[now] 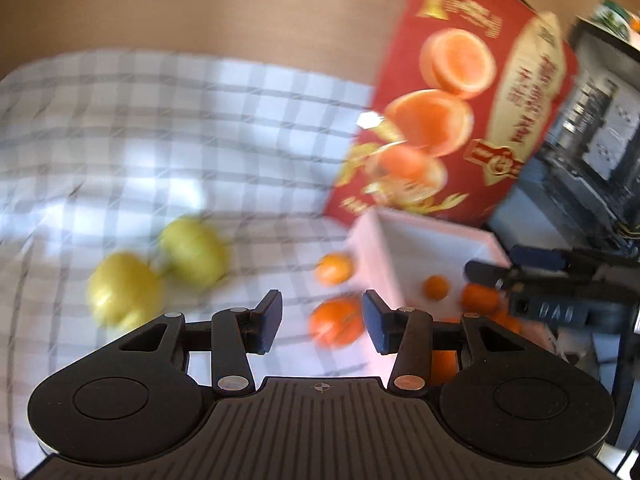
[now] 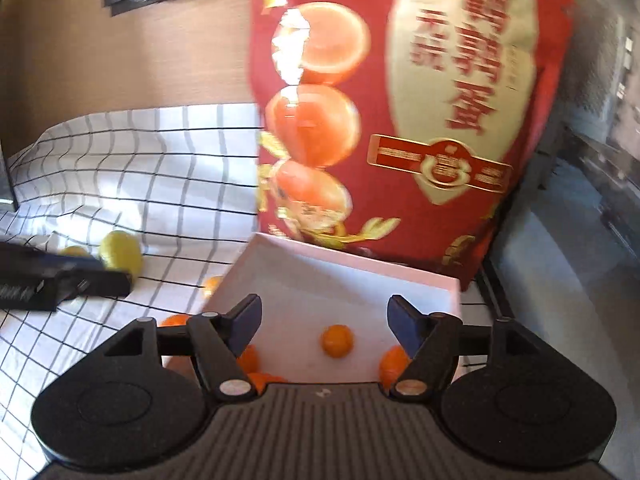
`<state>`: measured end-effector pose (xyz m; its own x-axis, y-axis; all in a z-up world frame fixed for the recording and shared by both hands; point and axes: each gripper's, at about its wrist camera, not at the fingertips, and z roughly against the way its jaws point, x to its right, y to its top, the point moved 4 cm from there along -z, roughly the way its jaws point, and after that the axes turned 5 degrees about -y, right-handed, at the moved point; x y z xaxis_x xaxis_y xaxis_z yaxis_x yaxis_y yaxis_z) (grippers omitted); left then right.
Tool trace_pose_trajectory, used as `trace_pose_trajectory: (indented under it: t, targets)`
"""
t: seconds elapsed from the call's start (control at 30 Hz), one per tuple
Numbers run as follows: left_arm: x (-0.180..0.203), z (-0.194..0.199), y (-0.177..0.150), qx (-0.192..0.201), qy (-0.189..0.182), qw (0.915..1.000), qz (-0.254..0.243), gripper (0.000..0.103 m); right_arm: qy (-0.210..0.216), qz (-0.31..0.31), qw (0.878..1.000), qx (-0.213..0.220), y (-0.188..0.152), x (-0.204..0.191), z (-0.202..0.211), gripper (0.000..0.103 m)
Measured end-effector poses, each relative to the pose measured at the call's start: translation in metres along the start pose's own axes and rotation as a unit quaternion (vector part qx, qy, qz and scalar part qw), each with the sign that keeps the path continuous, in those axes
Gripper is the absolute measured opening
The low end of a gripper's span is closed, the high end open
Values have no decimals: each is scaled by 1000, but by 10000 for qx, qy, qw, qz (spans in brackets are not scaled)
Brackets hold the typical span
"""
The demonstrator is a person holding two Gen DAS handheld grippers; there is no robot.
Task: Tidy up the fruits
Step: 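Lower both held mandarins into the pink box and open both tools, then grasp a green pear from the cloth with right tool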
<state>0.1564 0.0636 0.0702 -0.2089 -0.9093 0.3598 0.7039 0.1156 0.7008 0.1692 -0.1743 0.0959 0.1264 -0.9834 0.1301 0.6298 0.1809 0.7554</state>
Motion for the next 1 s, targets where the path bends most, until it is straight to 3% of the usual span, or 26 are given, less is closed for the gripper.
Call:
trace_pose_trajectory:
  t: [0.23, 0.43, 0.53, 0.63, 0.8, 1.0]
  targets:
    - [-68, 46, -40, 203, 425, 9969, 628, 49, 155, 352, 9989, -266, 11, -51, -7, 72]
    - [-104, 71, -63, 439, 427, 9929, 1024, 49, 675, 794, 9902, -927, 28, -85, -20, 72]
    - [-114, 78, -77, 556, 311, 9895, 1299, 49, 605, 1289, 9804, -1364, 34, -107, -38, 64]
    - [-119, 80, -90, 537, 90, 9865, 1546, 49, 492, 1719, 9730, -1461, 37, -126, -52, 60]
    - [-119, 88, -97, 475, -31, 9888, 1412, 49, 479, 1866, 9633, -1872, 29, -154, -79, 57]
    - [-130, 89, -99, 387, 52, 9892, 1415, 49, 29, 2752, 9433, -1854, 16, -180, -91, 55]
